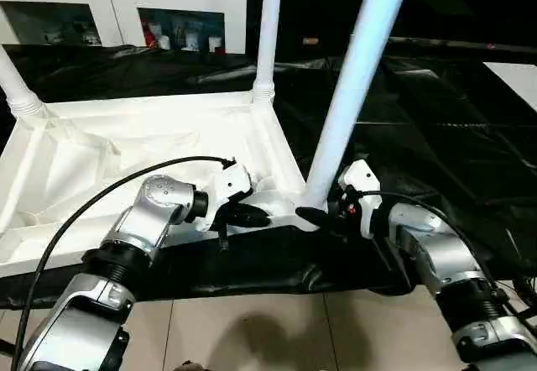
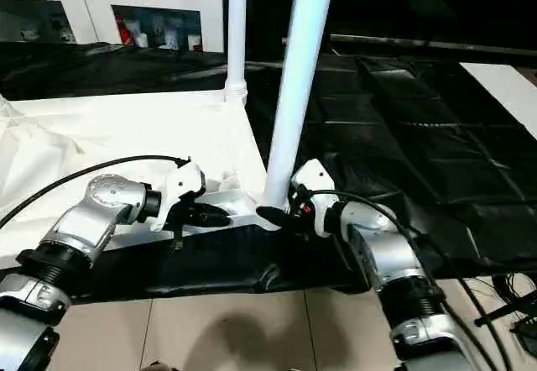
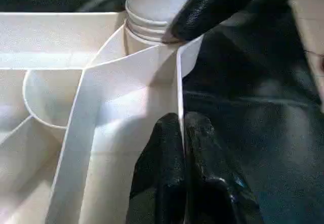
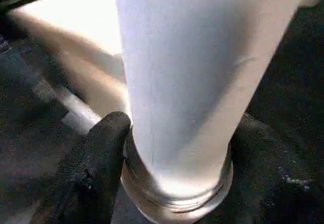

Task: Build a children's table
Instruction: Rotate leg to tighten

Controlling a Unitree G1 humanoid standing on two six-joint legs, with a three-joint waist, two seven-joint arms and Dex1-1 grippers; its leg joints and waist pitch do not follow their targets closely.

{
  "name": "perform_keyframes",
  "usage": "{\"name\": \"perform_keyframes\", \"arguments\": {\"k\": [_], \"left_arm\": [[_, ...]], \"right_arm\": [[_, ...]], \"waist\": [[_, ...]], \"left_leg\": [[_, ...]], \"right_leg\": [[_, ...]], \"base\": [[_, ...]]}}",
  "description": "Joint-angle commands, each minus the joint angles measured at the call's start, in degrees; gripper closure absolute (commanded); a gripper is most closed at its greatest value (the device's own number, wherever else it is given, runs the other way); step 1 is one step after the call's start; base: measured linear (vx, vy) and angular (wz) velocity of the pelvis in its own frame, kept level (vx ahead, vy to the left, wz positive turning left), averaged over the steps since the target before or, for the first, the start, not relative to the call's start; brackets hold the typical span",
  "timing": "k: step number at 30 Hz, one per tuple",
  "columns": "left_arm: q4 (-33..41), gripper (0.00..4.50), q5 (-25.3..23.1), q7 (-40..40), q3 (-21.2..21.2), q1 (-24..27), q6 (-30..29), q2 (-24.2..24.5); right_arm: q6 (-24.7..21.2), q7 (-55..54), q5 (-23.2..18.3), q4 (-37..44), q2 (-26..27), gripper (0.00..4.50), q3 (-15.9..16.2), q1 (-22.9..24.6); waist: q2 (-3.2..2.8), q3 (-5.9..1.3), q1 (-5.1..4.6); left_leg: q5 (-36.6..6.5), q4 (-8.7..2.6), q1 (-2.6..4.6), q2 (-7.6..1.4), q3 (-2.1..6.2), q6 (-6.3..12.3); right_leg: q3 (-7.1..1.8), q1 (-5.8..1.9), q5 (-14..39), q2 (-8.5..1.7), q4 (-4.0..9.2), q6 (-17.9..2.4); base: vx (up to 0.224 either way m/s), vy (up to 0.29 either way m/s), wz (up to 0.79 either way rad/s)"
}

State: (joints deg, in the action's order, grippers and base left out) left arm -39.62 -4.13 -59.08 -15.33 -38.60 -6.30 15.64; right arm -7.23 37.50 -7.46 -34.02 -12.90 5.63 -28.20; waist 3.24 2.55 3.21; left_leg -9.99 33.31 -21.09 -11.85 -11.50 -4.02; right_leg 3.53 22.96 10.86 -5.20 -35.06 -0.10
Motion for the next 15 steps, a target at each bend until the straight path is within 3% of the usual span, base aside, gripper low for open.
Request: {"name": "perform_keyframes", "arguments": {"k": [1, 3, 4, 5, 7, 8, 11, 13, 15], "left_arm": [[-1.9, 4.5, -0.5, 5.8, 0.1, -0.2, -0.9, -2.8], [-3.3, 4.5, -0.9, 9.9, 0.3, -1.5, -2.3, -5.6], [-3.3, 4.5, -0.9, 10.1, 0.3, -1.6, -2.4, -5.7], [-4.4, 4.5, -1.3, 13.4, 0.4, -2.7, -3.3, -8.0], [-6.1, 4.5, -1.7, 16.7, 0.1, -4.2, -4.0, -10.9], [-6.9, 4.5, -2.1, 17.7, -0.1, -4.8, -3.9, -11.8], [-8.0, 4.5, -2.5, 18.2, -0.1, -5.3, -3.4, -12.2], [-8.9, 4.5, -2.9, 18.2, 0.1, -5.9, -2.9, -12.0], [-8.6, 4.5, -2.9, 17.5, 0.0, -5.7, -2.8, -11.3]], "right_arm": [[-1.7, -9.4, 2.1, -3.9, 0.5, 1.8, -2.5, -0.7], [-3.1, -16.8, 1.2, -6.3, 3.1, 1.8, -5.1, -2.3], [-3.1, -17.1, 1.2, -6.4, 3.2, 1.8, -5.2, -2.3], [-3.6, -22.0, 0.4, -8.4, 5.2, 1.8, -6.9, -3.8], [-3.8, -26.8, -0.3, -11.1, 8.0, 1.8, -8.2, -6.1], [-3.2, -27.7, 0.3, -12.2, 8.9, 1.8, -7.8, -7.1], [-2.4, -27.6, 1.5, -13.3, 9.3, 1.8, -6.8, -7.9], [-0.8, -26.9, 2.9, -14.1, 9.6, 1.24, -5.6, -8.9], [0.0, -25.4, 2.6, -13.7, 9.6, 1.01, -5.6, -8.9]], "waist": [[-0.01, -3.19, -0.27], [-0.24, -3.17, -0.18], [-0.05, -3.24, -0.28], [-0.45, -3.37, -0.28], [-0.34, -3.34, -0.45], [-0.59, -3.38, -0.52], [-0.45, -3.49, -0.42], [-0.29, -3.48, -0.39], [-0.31, -3.39, -0.33]], "left_leg": [[-13.0, -3.93, 1.01, -1.57, 0.8, -0.89], [-13.5, -3.88, 1.05, -1.51, 0.79, -0.87], [-13.8, -3.86, 0.96, -1.43, 0.83, -0.73], [-13.6, -3.83, 0.93, -1.4, 0.84, -0.71], [-13.4, -3.82, 0.96, -1.33, 0.73, -0.79], [-13.8, -3.87, 1.0, -1.33, 0.82, -1.14], [-12.7, -3.71, 0.8, -1.28, 0.77, -0.31], [-12.4, -3.66, 0.71, -1.13, 0.69, 0.53], [-13.2, -3.73, 0.74, -1.24, 0.74, 0.55]], "right_leg": [[-2.44, -2.17, 14.2, -2.99, 4.41, -11.6], [-2.52, -2.09, 14.0, -2.97, 4.55, -11.0], [-2.5, -2.14, 14.3, -2.96, 4.61, -10.8], [-2.5, -2.24, 13.9, -2.93, 4.5, -10.7], [-2.53, -2.06, 13.3, -2.79, 4.62, -10.7], [-2.47, -2.03, 13.5, -2.81, 4.63, -10.7], [-2.41, -2.3, 10.1, -2.7, 4.42, -10.8], [-2.35, -2.34, 10.0, -2.68, 4.49, -10.9], [-2.34, -2.33, 11.6, -2.83, 4.65, -10.7]], "base": [[0.0, 0.0, 0.0], [0.0, 0.0, 0.0], [0.0, 0.0, 0.0], [0.0, 0.0, 0.0], [0.0, 0.0, 0.0], [0.0, 0.0, 0.0], [0.0, 0.0, 0.0], [0.0, 0.0, 0.0], [0.0, 0.0, 0.0]]}}
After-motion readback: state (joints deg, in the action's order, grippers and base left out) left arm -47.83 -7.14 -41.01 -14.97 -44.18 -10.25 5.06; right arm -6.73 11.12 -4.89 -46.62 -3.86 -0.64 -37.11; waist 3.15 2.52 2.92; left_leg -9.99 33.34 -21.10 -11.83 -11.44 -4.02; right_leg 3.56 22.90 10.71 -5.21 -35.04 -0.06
